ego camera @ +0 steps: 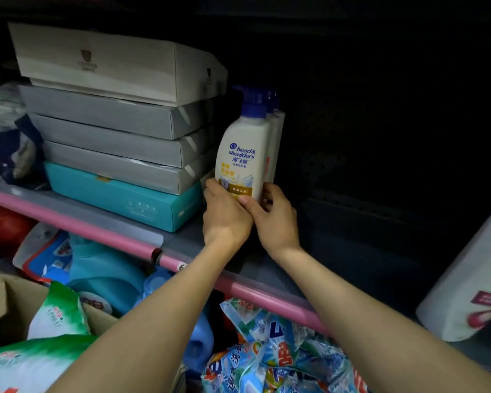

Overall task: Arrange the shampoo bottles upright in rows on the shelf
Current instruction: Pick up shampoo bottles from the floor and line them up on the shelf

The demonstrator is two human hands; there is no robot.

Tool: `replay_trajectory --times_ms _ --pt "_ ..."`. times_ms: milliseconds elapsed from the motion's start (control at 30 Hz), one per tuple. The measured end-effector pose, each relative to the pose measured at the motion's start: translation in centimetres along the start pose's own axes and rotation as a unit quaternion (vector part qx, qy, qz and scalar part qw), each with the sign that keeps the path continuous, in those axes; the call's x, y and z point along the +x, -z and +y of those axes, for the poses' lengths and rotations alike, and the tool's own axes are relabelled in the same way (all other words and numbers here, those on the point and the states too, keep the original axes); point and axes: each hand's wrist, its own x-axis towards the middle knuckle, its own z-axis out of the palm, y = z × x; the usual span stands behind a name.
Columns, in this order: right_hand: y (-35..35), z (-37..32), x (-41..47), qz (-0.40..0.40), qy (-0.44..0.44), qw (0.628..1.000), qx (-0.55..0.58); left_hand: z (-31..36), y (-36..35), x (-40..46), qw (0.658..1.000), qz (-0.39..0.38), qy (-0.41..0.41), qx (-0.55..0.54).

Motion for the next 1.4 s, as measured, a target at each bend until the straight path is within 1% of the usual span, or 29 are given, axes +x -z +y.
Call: replay_trajectory --times_ms 333,667,800,867,933,1000,1067,1133,1233,1300,1400 --pt "-0.2 0.9 -0.1 0.01 -0.02 0.999 0.023 -0.2 0.1 0.5 1.0 -0.017 -0.002 -0.002" --pt "-0.1 0.9 0.0 0.021 -0.017 1.0 0.007 -0.2 -0.1 0.9 1.0 -0.024 -0.001 0.006" --pt "0.2 0.5 -0.2 0.013 -0.02 1.0 -0.01 0.2 0.4 0.7 0.998 -0.055 0.007 0.0" --pt "0.8 0.1 -0.4 0.002 -0.031 0.999 -0.03 0.9 0.9 0.5 0.997 -0.071 0.02 0.01" --pt "1.9 -0.6 -1.1 0.009 -0.055 0.997 -0.061 1.8 1.9 -0.3 0.996 -0.082 0.036 0.031" --pt "3.1 -1.5 -2.6 0.011 -0.085 0.993 -0.079 2.3 2.8 -1.7 0.995 -0.077 0.038 0.058" --pt "5.4 -2.8 -4.8 -0.012 -0.092 0.989 -0.117 3.2 3.4 -4.1 0.995 -0.084 0.013 0.059" --pt "8.4 -4.4 -7.3 -0.057 -0.083 0.982 -0.158 4.9 3.8 -7.3 0.994 -0.103 -0.025 0.04" --pt "13.3 -6.7 -11.1 -0.102 -0.053 0.973 -0.2 8.3 3.9 -12.0 0.986 -0.15 -0.077 -0.008" --pt "16.6 -8.1 -13.3 -0.096 -0.016 0.97 -0.222 10.6 3.6 -14.8 0.974 -0.192 -0.117 -0.031" --pt "21.5 -9.6 -15.1 -0.026 0.019 0.972 -0.234 13.6 3.0 -17.8 0.958 -0.235 -0.161 -0.04"
